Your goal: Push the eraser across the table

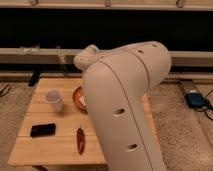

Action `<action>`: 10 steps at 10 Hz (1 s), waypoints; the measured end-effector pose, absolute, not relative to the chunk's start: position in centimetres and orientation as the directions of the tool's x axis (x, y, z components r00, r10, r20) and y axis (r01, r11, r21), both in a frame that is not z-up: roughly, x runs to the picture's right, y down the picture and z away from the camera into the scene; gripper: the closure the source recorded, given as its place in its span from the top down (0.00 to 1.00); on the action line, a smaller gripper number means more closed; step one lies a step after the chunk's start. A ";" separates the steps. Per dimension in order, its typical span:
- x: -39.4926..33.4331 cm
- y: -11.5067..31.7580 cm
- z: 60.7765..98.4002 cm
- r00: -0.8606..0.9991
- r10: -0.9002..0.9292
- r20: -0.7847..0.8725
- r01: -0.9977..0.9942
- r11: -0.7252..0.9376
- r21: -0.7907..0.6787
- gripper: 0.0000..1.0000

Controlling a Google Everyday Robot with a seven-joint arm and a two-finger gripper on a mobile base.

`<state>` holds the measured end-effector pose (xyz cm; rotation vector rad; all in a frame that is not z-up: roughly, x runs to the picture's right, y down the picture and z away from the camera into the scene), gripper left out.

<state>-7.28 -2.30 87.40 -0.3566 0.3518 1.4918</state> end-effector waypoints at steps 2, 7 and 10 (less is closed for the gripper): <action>-7.3 -2.3 87.4 0.050 0.898 -0.438 -0.999 0.049 -0.013 0.80; -8.0 -0.9 87.4 0.102 0.895 -0.434 -0.994 0.113 0.000 0.80; -10.2 3.1 83.2 0.125 0.887 -0.445 -0.992 0.126 -0.029 0.80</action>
